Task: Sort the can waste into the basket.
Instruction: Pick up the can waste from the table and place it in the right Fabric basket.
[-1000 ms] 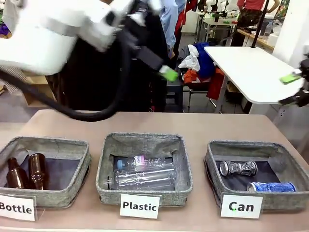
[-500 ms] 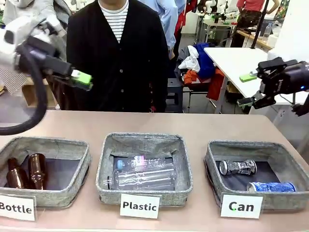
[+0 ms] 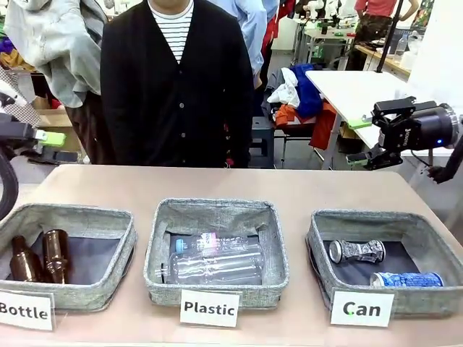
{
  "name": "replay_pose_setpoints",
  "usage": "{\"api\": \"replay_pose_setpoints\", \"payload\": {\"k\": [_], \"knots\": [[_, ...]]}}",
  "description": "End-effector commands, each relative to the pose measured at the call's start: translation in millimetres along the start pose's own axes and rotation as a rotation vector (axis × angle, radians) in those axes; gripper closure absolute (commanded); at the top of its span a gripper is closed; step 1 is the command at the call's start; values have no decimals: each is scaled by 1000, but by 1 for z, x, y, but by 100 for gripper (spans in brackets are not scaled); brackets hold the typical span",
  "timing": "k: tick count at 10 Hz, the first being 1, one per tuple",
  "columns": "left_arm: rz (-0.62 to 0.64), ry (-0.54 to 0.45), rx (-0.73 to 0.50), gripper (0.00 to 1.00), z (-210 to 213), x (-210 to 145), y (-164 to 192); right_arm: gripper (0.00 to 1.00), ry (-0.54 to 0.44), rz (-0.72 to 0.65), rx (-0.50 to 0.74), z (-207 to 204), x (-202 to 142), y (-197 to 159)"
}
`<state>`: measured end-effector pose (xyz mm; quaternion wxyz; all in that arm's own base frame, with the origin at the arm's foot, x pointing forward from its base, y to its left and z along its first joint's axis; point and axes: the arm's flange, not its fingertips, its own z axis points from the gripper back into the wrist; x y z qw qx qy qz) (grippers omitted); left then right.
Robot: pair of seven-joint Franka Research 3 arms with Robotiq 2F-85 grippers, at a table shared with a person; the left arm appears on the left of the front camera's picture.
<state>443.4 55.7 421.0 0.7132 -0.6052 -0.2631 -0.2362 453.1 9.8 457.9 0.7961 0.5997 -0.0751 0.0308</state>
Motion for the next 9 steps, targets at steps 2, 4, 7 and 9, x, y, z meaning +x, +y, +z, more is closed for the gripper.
{"api": "replay_pose_setpoints", "payload": {"k": [2,4,7,9], "knots": [[-32,43,21,0,-23,24,-21,0,12,5,-1,2,1,4],[-32,43,21,0,-23,24,-21,0,12,5,-1,2,1,4],[-32,43,21,0,-23,24,-21,0,12,5,-1,2,1,4],[-32,43,21,0,-23,24,-21,0,12,5,-1,2,1,4]]}}
